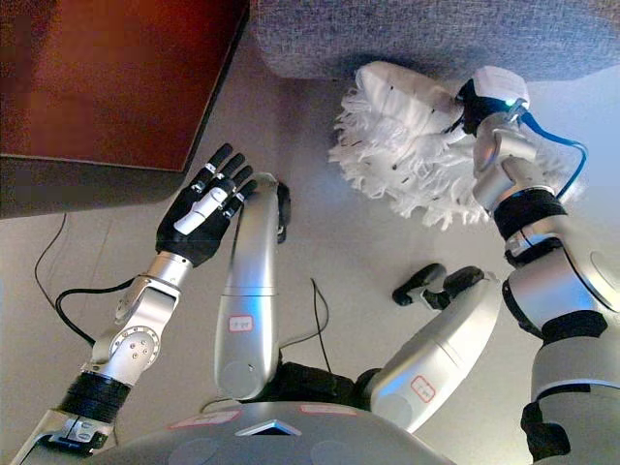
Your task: Pick up the pillow and put it on the sofa.
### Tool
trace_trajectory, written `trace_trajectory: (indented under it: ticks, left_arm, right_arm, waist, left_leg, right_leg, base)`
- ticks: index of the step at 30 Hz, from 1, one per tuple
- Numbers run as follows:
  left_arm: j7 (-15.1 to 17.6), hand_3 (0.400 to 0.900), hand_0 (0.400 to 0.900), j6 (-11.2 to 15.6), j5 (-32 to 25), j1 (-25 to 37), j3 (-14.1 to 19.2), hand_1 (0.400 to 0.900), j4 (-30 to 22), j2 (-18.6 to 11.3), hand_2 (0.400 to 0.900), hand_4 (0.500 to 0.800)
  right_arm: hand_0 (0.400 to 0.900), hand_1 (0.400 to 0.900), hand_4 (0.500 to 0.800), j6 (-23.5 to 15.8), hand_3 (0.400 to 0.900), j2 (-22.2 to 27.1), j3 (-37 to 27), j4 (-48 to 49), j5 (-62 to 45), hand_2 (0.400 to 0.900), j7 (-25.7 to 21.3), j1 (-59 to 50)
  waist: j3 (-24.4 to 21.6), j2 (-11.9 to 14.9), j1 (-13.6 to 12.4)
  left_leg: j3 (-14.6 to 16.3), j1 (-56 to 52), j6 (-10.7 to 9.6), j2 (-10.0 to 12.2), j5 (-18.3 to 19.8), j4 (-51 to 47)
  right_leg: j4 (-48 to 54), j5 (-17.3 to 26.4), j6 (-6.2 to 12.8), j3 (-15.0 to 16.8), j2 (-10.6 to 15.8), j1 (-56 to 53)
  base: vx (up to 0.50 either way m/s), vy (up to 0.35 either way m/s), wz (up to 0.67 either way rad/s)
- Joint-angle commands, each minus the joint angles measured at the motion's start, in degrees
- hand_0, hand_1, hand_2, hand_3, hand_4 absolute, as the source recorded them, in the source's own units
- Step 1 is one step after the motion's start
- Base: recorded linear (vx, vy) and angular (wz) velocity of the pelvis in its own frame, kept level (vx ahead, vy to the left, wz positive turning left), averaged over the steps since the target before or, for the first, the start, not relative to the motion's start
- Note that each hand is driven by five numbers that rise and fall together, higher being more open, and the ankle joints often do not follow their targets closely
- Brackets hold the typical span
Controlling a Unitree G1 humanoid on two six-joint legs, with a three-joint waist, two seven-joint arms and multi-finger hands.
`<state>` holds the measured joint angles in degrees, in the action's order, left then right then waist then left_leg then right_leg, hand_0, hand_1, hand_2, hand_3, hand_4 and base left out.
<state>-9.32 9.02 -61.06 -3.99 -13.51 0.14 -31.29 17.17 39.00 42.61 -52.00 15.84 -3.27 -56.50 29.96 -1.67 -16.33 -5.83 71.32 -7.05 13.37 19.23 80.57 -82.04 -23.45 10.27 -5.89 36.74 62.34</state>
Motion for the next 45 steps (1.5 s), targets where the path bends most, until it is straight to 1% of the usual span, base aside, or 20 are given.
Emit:
trace_trajectory:
  ticks: [1, 4, 8, 11, 14, 16, 21, 25, 26, 28, 29, 31, 32, 34, 35, 37, 38, 40, 43, 45]
  left_arm:
    - [-0.4, 0.9, 0.9, 2.0, 0.3, -2.0, -2.8, 0.9, -2.7, 1.2, 0.9, 0.8]
    - [0.2, 0.9, 0.9, 1.7, 0.5, -2.2, -3.0, 0.9, -2.8, 1.4, 0.9, 0.8]
    - [0.9, 0.9, 0.9, 1.5, 1.1, -2.5, -3.0, 0.9, -3.0, 1.6, 0.9, 0.8]
    - [1.2, 0.9, 0.9, 2.3, 1.9, -2.9, -3.0, 0.9, -2.9, 1.6, 0.9, 0.8]
    - [1.7, 0.9, 0.9, 2.9, 2.9, -3.5, -2.7, 0.9, -2.9, 1.7, 0.9, 0.8]
    - [1.7, 0.9, 0.9, 3.2, 2.9, -4.1, -2.5, 0.9, -3.0, 1.8, 0.9, 0.8]
    - [3.5, 0.9, 0.9, 3.6, 2.7, -3.9, -1.7, 0.9, -3.4, 1.5, 0.9, 0.8]
    - [7.9, 0.9, 0.9, 3.6, 4.3, -3.1, -0.8, 0.9, -4.0, 1.2, 0.9, 0.8]
    - [9.5, 0.9, 0.9, 3.7, 4.6, -2.8, -0.2, 0.9, -4.2, 1.2, 0.9, 0.8]
    - [10.8, 0.9, 0.9, 3.8, 5.8, -2.4, 0.8, 0.9, -4.1, 1.5, 0.9, 0.8]
    - [11.9, 0.9, 0.9, 3.6, 7.1, -2.1, 1.4, 0.9, -4.2, 1.7, 0.9, 0.8]
    - [13.2, 0.9, 0.9, 3.4, 8.6, -1.9, 2.0, 0.9, -3.7, 2.3, 0.9, 0.8]
    - [13.5, 0.9, 0.9, 3.4, 9.3, -1.8, 2.3, 0.9, -3.5, 2.7, 0.9, 0.8]
    - [15.4, 0.9, 0.9, 2.6, 11.6, -1.2, 2.6, 0.9, -3.1, 3.3, 0.9, 0.8]
    - [15.9, 0.9, 0.9, 2.4, 12.3, -1.0, 2.6, 0.9, -3.0, 3.4, 0.9, 0.8]
    - [18.1, 0.9, 0.9, 1.3, 14.4, -0.1, 2.9, 0.9, -2.8, 4.0, 0.9, 0.8]
    - [18.4, 0.9, 0.9, 1.0, 15.0, 0.1, 2.9, 0.9, -2.7, 4.1, 0.9, 0.8]
    - [20.0, 0.9, 0.9, 0.3, 16.2, 0.8, 3.0, 0.9, -1.3, 5.0, 0.9, 0.8]
    - [20.3, 0.9, 0.9, -1.5, 17.7, 0.1, 3.5, 0.9, -0.3, 6.3, 0.9, 0.8]
    - [19.8, 0.9, 0.9, -2.8, 19.0, -1.0, 4.1, 0.9, 0.2, 7.4, 0.9, 0.8]
  right_arm:
    - [0.4, 0.4, 0.5, 0.1, 0.4, 2.4, -3.3, -2.1, -2.1, 0.4, -3.4, -5.4]
    - [0.4, 0.4, 0.5, -0.6, 0.4, 2.3, -4.4, -2.0, -3.9, 0.4, -4.0, -4.9]
    - [0.4, 0.4, 0.5, -2.3, 0.4, 2.2, -6.4, -0.8, -6.4, 0.4, -6.3, -3.9]
    - [0.4, 0.4, 0.5, -4.3, 0.4, 2.6, -7.5, 1.4, -6.6, 0.4, -7.6, -3.1]
    - [0.4, 0.4, 0.5, -4.9, 0.4, 3.5, -8.4, 5.3, -7.4, 0.4, -8.9, -1.8]
    - [0.4, 0.4, 0.5, -4.6, 0.4, 4.2, -9.2, 8.8, -7.2, 0.4, -9.4, -0.7]
    - [0.4, 0.4, 0.5, -7.4, 0.4, 5.9, -12.1, 15.1, -4.8, 0.4, -11.9, 1.5]
    - [0.4, 0.4, 0.5, -8.7, 0.4, 7.7, -15.5, 21.6, -3.7, 0.4, -13.9, 4.7]
    - [0.4, 0.4, 0.5, -9.1, 0.4, 8.2, -16.6, 23.6, -3.1, 0.4, -14.8, 6.0]
    - [0.4, 0.4, 0.5, -9.6, 0.4, 8.6, -19.0, 27.7, -2.5, 0.4, -16.4, 8.8]
    - [0.4, 0.4, 0.5, -10.0, 0.4, 8.7, -21.0, 30.5, -1.8, 0.4, -17.2, 10.9]
    - [0.4, 0.4, 0.5, -11.1, 0.4, 8.6, -24.1, 34.5, -0.9, 0.4, -18.2, 14.9]
    - [0.4, 0.4, 0.5, -12.1, 0.4, 8.5, -25.0, 35.6, -0.7, 0.4, -18.9, 16.0]
    - [0.4, 0.4, 0.5, -12.9, 0.4, 8.5, -27.6, 40.5, -0.2, 0.4, -19.7, 20.5]
    - [0.4, 0.4, 0.5, -13.4, 0.4, 8.5, -28.3, 42.0, -0.2, 0.4, -20.4, 21.9]
    - [0.4, 0.4, 0.5, -14.4, 0.4, 8.2, -31.1, 47.3, 0.4, 0.4, -21.1, 26.8]
    - [0.4, 0.4, 0.5, -14.9, 0.4, 7.9, -31.8, 48.4, 0.8, 0.4, -21.7, 28.2]
    - [0.4, 0.4, 0.5, -16.1, 0.4, 6.9, -34.4, 54.6, 1.9, 0.4, -22.7, 33.5]
    - [0.4, 0.4, 0.5, -19.4, 0.4, 5.8, -38.8, 61.8, 2.9, 0.4, -23.1, 41.9]
    - [0.4, 0.4, 0.5, -22.6, 0.4, 4.6, -41.7, 66.0, 3.3, 0.4, -22.8, 47.2]
  waist:
    - [-0.2, -2.7, -2.1]
    - [-0.2, -2.8, -1.9]
    - [-0.2, -2.9, -1.5]
    - [-0.2, -2.8, -1.1]
    - [-0.2, -2.6, -0.4]
    - [-0.2, -2.4, 0.1]
    - [-0.2, -1.8, 1.6]
    - [-0.2, -1.0, 2.5]
    - [-0.2, -0.6, 2.7]
    - [-0.2, 0.3, 3.0]
    - [-0.2, 1.1, 3.3]
    - [-0.2, 2.2, 3.7]
    - [-0.2, 2.6, 3.9]
    - [-1.5, 3.6, 4.3]
    - [-1.9, 3.9, 4.6]
    - [-3.5, 4.5, 5.6]
    - [-3.8, 4.5, 5.8]
    - [-5.9, 5.1, 7.2]
    - [-8.6, 5.5, 8.8]
    - [-11.1, 5.8, 10.0]
  left_leg:
    - [-4.9, -2.8, 2.1, 2.9, 5.4, 5.2]
    - [-4.8, -3.0, 2.1, 3.0, 5.5, 5.4]
    - [-4.3, -3.8, 2.1, 3.2, 5.4, 4.7]
    - [-3.5, -5.6, 2.2, 3.6, 5.1, 3.1]
    - [-2.7, -7.8, 2.3, 4.2, 4.6, 1.0]
    - [-1.8, -9.7, 2.3, 4.9, 3.9, -1.3]
    - [1.1, -16.4, 2.2, 6.3, 0.4, -11.2]
    - [3.7, -23.7, 2.0, 6.5, -2.9, -21.7]
    - [4.3, -25.9, 2.0, 6.3, -4.0, -24.8]
    - [5.4, -29.8, 2.1, 5.7, -5.4, -30.6]
    - [6.2, -31.6, 2.7, 4.8, -7.9, -34.4]
    - [7.7, -36.4, 2.9, 3.7, -9.1, -39.3]
    - [8.1, -37.8, 3.0, 3.3, -9.5, -40.5]
    - [9.5, -42.6, 3.2, 2.3, -10.6, -45.6]
    - [9.8, -43.9, 3.2, 2.0, -10.9, -46.7]
    - [10.6, -48.1, 3.2, 1.7, -11.7, -50.5]
    - [10.7, -49.2, 3.2, 1.5, -11.8, -51.3]
    - [12.3, -53.6, 3.2, 1.2, -12.4, -55.2]
    - [14.2, -59.4, 3.5, 0.4, -13.3, -61.0]
    - [15.6, -63.1, 3.8, -0.4, -13.8, -64.7]
  right_leg:
    - [-0.4, 3.5, -3.71, 1.5, -1.4, 4.8]
    - [-0.6, 3.4, -3.72, 1.7, -1.5, 4.7]
    - [0.3, 3.8, -3.65, 1.5, -1.7, 3.8]
    - [2.6, 4.5, -3.46, 0.8, -1.8, 1.9]
    - [5.5, 5.7, -3.34, 0.0, -1.7, -0.5]
    - [8.0, 6.8, -3.24, -0.3, -1.8, -2.1]
    - [17.6, 11.1, -2.56, -2.4, -2.3, -7.8]
    - [27.0, 14.9, -1.87, -5.3, -3.3, -15.1]
    - [29.7, 15.9, -1.61, -6.3, -3.7, -17.5]
    - [34.4, 17.6, -1.02, -8.5, -3.8, -21.8]
    - [38.8, 20.3, -1.25, -10.4, -3.9, -24.2]
    - [43.7, 22.2, -0.52, -12.9, -4.0, -29.2]
    - [44.8, 22.7, -0.35, -13.6, -4.1, -30.7]
    - [50.4, 24.8, 0.07, -15.9, -4.6, -35.9]
    - [51.6, 25.4, 0.24, -16.5, -4.8, -37.2]
    - [56.0, 27.0, 0.54, -17.6, -5.6, -41.7]
    - [57.1, 27.4, 0.61, -17.9, -5.9, -42.8]
    - [62.1, 29.1, 1.22, -18.7, -7.1, -47.5]
    - [67.6, 31.9, 2.47, -18.5, -8.6, -52.6]
    - [70.9, 33.4, 3.2, -18.0, -9.7, -55.6]
  base:
    - [0.0, 0.0, 0.0]
    - [0.0, 0.0, 0.0]
    - [0.0, 0.008, -0.03]
    - [0.0, 0.01, -0.08]
    - [0.01, 0.014, -0.12]
    - [0.01, 0.025, -0.15]
    - [-0.02, 0.02, -0.14]
    - [-0.03, -0.016, -0.11]
    - [-0.01, -0.049, -0.09]
    - [-0.03, -0.033, -0.08]
    - [-0.04, -0.024, -0.04]
    - [0.0, -0.02, -0.07]
    - [0.04, -0.011, -0.14]
    - [0.05, -0.014, -0.14]
    - [0.05, -0.014, -0.14]
    - [0.05, -0.001, -0.15]
    - [0.07, 0.004, -0.16]
    - [0.08, 0.008, -0.2]
    - [0.1, 0.033, -0.18]
    - [0.13, 0.046, -0.16]
